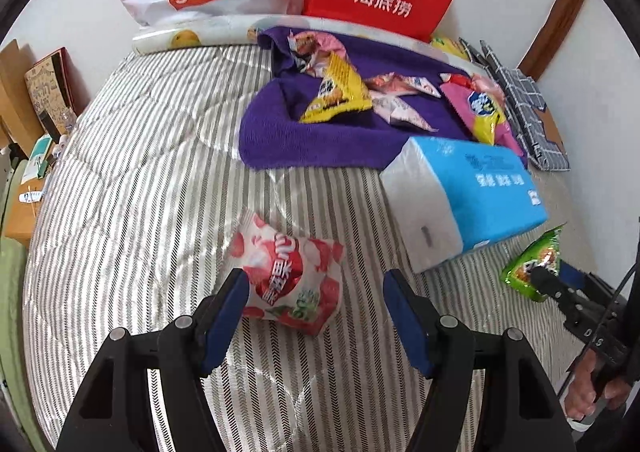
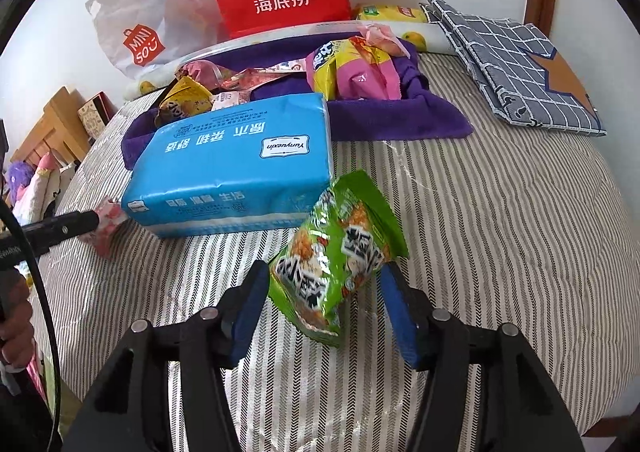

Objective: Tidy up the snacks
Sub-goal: 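Grasp the pink-and-white packet with the left tool while the right tool holds the green bag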

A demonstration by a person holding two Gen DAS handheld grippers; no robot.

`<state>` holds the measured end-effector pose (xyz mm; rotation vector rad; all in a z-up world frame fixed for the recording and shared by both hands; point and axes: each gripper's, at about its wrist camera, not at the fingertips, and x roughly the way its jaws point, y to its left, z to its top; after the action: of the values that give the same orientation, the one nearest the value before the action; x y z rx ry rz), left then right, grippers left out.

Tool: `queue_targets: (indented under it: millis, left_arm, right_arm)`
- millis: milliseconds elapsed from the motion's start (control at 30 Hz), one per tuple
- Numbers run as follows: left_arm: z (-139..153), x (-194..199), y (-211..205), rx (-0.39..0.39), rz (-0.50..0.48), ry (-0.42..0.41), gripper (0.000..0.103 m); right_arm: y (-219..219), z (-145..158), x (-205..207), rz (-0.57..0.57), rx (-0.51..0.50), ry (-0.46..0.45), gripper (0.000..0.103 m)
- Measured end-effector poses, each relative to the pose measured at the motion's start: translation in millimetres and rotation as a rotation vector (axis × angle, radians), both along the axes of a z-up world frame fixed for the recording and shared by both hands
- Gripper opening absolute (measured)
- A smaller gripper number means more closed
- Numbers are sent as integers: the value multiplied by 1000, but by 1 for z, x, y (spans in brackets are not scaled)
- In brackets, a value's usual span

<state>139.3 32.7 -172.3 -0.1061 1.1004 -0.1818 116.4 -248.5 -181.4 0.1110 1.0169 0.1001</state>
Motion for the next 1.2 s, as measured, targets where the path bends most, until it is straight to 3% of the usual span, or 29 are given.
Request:
queue_targets:
  millis: [333, 500, 767, 833, 933, 1200]
  left_arm:
    - [-17, 10, 5, 36, 39, 21, 68]
    - [-23, 16, 1, 89, 42, 12, 71]
    - [-25, 22, 0, 100, 44, -5, 71]
    - [-23, 21, 2, 94, 48, -16, 50]
    - [-20, 22, 5, 53, 37, -12, 36]
    - [-7, 9, 5, 15, 23, -26, 30]
  right_arm:
    - [-3, -1, 4, -18, -3, -3, 62]
    - [-3, -10, 12, -28, 5, 16, 62]
    - [2, -21, 17, -19, 18, 20, 59]
    - [1, -20, 16, -17, 24, 17, 52]
    - [-3, -16, 14, -19, 41, 12, 49]
    - [-13, -1, 1, -40, 32, -27, 49]
